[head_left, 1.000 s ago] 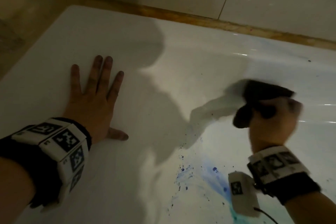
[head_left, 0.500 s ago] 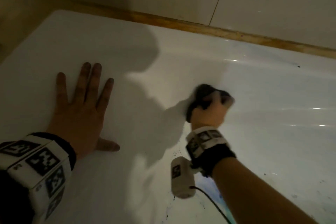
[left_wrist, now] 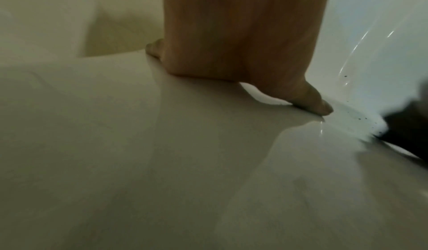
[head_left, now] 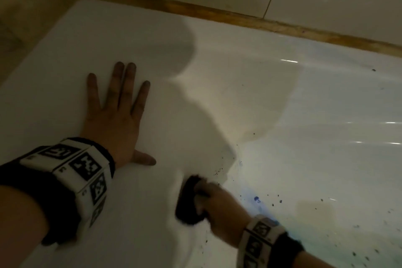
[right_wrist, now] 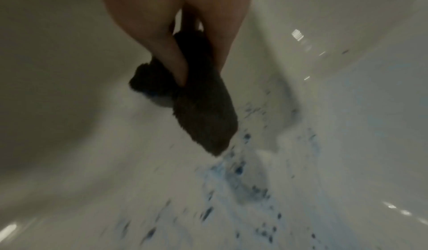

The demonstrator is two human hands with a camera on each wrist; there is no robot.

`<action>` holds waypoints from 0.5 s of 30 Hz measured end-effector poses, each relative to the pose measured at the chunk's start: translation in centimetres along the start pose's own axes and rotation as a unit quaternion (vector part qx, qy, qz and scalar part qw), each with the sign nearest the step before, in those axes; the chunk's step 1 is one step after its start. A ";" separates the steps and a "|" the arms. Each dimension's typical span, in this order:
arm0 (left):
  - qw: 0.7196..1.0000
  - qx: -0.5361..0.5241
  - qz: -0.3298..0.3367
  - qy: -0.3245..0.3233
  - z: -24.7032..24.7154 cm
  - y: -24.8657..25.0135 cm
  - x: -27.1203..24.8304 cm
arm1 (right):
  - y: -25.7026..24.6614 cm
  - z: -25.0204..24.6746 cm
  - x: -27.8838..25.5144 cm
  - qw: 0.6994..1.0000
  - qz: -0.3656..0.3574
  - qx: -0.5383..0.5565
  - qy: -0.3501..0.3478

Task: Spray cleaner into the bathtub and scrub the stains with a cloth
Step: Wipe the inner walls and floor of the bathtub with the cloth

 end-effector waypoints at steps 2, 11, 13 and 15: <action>1.000 -0.003 0.003 0.004 0.0 -0.1 0.1 | 1.5 -3.5 0.0 0.966 0.129 0.110 0.194; 1.000 0.008 0.001 0.025 0.4 0.1 0.3 | -1.4 -9.3 8.3 0.866 0.120 0.118 0.471; 0.999 0.022 0.000 0.033 0.5 0.1 0.5 | -3.5 -5.8 8.3 0.921 0.072 0.078 0.374; 0.999 0.036 -0.001 0.024 0.3 0.3 0.4 | -4.3 -2.0 6.5 0.956 0.042 0.045 0.286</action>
Point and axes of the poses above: each hand's wrist, its own x-axis towards the middle knuckle, its own z-axis out of the palm, y = z × x, the point moved 3 cm from there along x, towards the middle knuckle
